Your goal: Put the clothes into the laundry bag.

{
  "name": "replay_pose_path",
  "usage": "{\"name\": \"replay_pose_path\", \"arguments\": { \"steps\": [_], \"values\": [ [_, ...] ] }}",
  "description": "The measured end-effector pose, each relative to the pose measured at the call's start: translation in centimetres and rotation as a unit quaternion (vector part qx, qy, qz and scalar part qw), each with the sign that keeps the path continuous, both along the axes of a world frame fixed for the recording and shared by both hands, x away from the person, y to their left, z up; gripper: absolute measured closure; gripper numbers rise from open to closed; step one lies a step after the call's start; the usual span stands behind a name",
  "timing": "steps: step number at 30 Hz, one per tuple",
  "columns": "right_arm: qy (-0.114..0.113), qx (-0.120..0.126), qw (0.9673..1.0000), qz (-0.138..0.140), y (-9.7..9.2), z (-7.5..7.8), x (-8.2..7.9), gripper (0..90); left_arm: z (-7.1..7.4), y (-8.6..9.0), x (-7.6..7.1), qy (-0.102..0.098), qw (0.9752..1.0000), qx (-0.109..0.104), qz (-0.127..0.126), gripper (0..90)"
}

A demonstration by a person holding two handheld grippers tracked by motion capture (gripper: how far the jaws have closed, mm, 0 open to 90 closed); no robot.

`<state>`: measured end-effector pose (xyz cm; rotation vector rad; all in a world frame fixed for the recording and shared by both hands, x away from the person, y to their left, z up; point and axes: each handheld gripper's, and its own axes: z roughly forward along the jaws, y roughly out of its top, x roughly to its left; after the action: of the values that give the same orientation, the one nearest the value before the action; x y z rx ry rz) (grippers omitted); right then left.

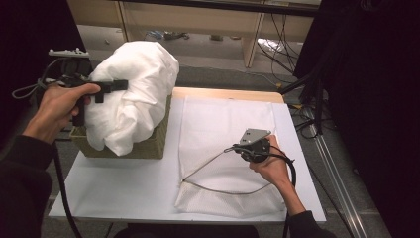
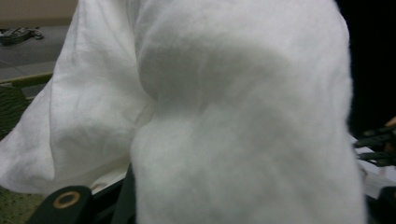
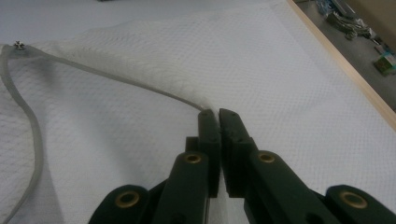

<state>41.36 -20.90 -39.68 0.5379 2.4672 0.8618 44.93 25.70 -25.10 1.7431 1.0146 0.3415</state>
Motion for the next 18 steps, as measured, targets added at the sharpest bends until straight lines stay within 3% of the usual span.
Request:
{"name": "replay_pose_path", "arguments": {
  "steps": [3,4,6,7,8,9,10,12,13,16,18],
  "values": [
    [0.008,0.011,0.9998,-0.012,-0.2,0.1,0.1,88.8,0.5,-1.1,-2.4,-0.004,0.9993,-0.002,-0.038,61.9],
    [0.002,0.007,1.0000,-0.003,-0.4,0.2,0.4,88.8,0.6,-1.4,-3.1,-0.001,0.9986,-0.003,-0.054,61.8],
    [0.004,0.014,0.9998,-0.017,-0.6,0.2,0.4,88.8,0.5,-2.2,-4.6,0.002,0.9966,-0.009,-0.082,61.8],
    [-0.003,0.011,0.9999,-0.012,-0.7,0.2,0.5,88.8,0.5,-2.2,-4.6,0.002,0.9966,-0.009,-0.082,61.7],
    [-0.005,0.013,0.9999,-0.006,-0.8,0.2,0.7,88.8,0.2,-2.9,-5.9,0.004,0.9952,-0.015,-0.096,61.7],
    [-0.005,0.013,0.9999,-0.006,-0.8,0.2,0.7,88.8,0.2,-2.9,-5.9,0.004,0.9952,-0.015,-0.096,61.7],
    [0.004,0.018,0.9996,-0.021,-0.9,0.3,0.7,88.9,-0.3,-3.7,-7.2,0.000,0.9938,-0.015,-0.110,61.7],
    [0.000,0.016,0.9998,-0.014,-1.0,0.4,0.9,89.1,-1.0,-4.7,-8.8,-0.018,0.9939,0.009,-0.108,61.8],
    [0.008,0.021,0.9994,-0.026,-1.0,0.4,0.8,89.1,-1.3,-5.0,-9.4,-0.016,0.9937,0.010,-0.110,61.8],
    [0.003,0.021,0.9996,-0.018,-1.1,0.4,1.1,89.1,-2.1,-5.5,-10.6,-0.022,0.9921,0.015,-0.123,61.8],
    [0.009,0.023,0.9994,-0.024,-1.1,0.3,1.4,89.1,-3.0,-5.9,-11.6,-0.014,0.9903,0.000,-0.138,61.7]
  ]
}}
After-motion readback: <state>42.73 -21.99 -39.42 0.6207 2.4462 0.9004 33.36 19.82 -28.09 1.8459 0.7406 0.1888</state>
